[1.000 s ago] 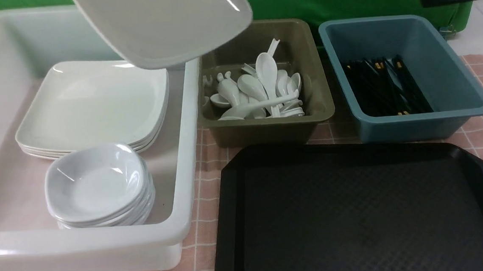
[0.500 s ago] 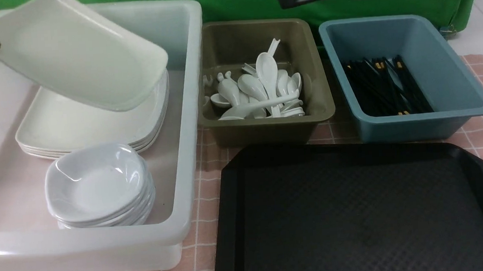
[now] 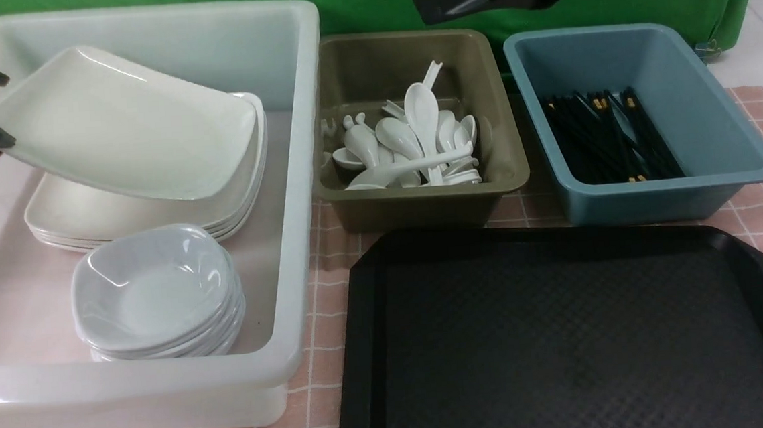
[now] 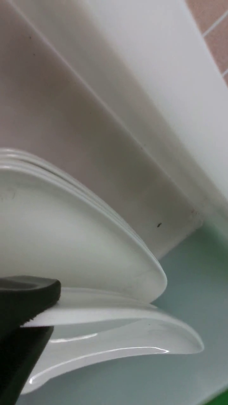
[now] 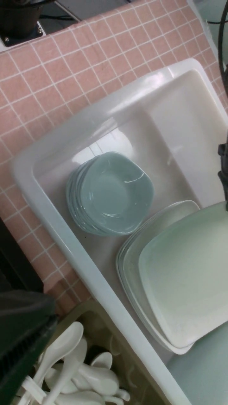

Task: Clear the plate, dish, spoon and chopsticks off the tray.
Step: Use the left arm to put the plate into the large storage box on the left

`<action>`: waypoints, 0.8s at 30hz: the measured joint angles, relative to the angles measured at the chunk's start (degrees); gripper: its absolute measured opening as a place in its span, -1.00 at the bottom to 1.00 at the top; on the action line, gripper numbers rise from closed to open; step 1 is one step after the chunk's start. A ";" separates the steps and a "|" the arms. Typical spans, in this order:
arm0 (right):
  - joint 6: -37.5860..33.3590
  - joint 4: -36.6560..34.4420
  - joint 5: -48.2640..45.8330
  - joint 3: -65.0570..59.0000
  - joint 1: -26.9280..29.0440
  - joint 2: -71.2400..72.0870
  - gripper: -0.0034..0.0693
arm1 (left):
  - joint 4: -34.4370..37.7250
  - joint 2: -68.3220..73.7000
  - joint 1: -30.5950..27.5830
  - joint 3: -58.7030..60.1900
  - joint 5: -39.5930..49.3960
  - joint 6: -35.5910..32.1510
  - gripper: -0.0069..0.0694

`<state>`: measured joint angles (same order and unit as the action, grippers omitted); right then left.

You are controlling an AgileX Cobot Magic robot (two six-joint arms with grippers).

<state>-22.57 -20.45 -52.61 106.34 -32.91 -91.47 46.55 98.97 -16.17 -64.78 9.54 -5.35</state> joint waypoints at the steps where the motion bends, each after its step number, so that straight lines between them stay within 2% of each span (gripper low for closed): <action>1: 0.19 0.00 -0.05 0.04 0.00 0.00 -0.82 | -0.66 0.36 0.00 0.00 0.00 0.00 -0.49; 3: 0.61 -0.06 -0.05 0.01 0.00 0.00 -0.82 | -1.98 1.18 0.00 0.00 0.53 0.00 -0.30; 4: 0.67 -0.06 -0.05 0.01 0.00 0.00 -0.82 | -2.12 1.25 0.00 0.00 0.61 0.00 -0.28; 7: 1.06 -0.06 -0.10 0.01 -0.27 0.00 -0.82 | -5.74 2.37 0.00 0.00 1.16 0.00 0.09; 8: 1.12 -0.06 -0.10 0.01 -0.36 0.00 -0.82 | -5.99 2.41 0.00 0.00 1.12 0.00 0.11; 9: 1.17 -0.06 -0.10 0.01 -0.57 0.00 -0.82 | -7.68 2.58 -0.04 0.00 1.50 0.00 0.25; 12: 2.06 -0.06 -0.16 0.01 -1.06 0.00 -0.82 | -10.70 2.64 -0.24 -0.13 2.60 0.00 0.41; 18: 5.81 1.69 -0.94 0.26 -1.06 0.18 -0.82 | -15.66 2.64 -1.04 -4.76 10.53 0.00 0.48; 19: 6.76 2.83 -2.12 0.98 -1.06 0.29 -0.82 | -18.27 2.64 -1.19 -7.75 15.83 0.00 0.48; 22: 8.69 6.09 -4.18 3.02 -1.06 0.64 -0.82 | -19.88 2.58 -1.13 -13.27 23.87 -0.46 0.36; 24: 12.45 10.28 -6.51 5.27 -1.06 1.38 -0.82 | -19.61 2.02 -0.47 -16.77 30.11 -2.60 0.17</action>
<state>-10.12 -10.17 -59.12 111.61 -33.97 -90.09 26.94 100.99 -16.63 -81.55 39.65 -7.95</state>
